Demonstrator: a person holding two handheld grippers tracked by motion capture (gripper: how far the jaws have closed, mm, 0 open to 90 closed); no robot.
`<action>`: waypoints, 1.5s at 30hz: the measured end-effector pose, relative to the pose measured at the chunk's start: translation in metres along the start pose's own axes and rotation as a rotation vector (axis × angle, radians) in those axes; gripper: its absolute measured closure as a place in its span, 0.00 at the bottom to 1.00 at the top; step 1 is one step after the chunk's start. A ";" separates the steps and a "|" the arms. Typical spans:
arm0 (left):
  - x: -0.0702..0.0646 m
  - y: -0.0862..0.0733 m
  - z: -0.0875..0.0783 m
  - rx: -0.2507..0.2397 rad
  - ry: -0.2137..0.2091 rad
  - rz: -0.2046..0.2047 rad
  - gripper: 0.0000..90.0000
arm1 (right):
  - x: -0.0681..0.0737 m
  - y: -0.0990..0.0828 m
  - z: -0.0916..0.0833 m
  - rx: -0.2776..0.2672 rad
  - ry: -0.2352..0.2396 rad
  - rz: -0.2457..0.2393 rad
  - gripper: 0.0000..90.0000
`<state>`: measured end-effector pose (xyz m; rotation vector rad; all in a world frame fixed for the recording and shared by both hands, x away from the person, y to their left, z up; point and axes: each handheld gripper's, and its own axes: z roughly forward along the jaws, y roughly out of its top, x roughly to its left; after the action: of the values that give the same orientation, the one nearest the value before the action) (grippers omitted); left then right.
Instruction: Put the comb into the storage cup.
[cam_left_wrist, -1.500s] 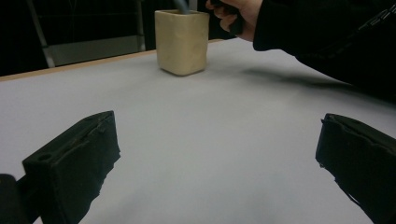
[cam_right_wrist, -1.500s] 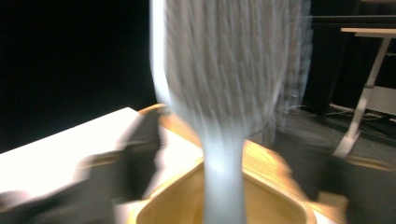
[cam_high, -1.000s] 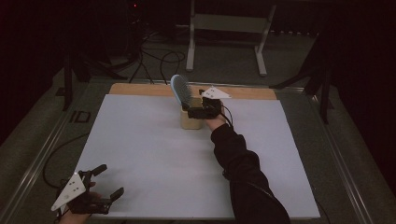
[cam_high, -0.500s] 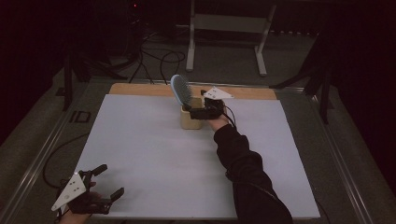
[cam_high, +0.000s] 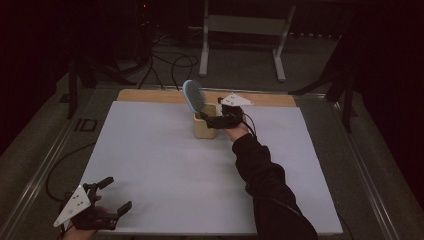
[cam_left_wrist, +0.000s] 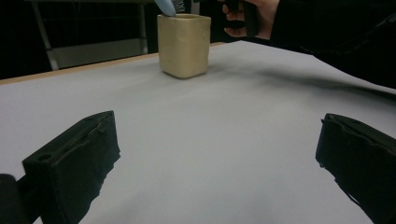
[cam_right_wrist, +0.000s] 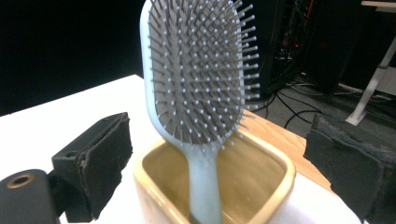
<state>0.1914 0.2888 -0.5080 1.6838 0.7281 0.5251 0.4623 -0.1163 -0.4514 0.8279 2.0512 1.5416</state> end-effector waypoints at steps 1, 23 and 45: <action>0.000 0.000 0.000 0.000 0.000 0.000 0.00 | 0.000 0.000 0.000 0.000 0.000 0.000 0.08; -0.001 -0.001 0.000 0.000 -0.006 -0.002 0.00 | -0.001 -0.016 -0.043 0.022 -0.035 -0.012 0.08; -0.001 -0.001 0.001 0.000 -0.006 -0.002 0.00 | 0.008 -0.024 -0.097 0.028 -0.033 -0.016 0.08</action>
<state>0.1914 0.2874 -0.5089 1.6837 0.7257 0.5186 0.3878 -0.1833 -0.4475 0.8404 2.0545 1.4845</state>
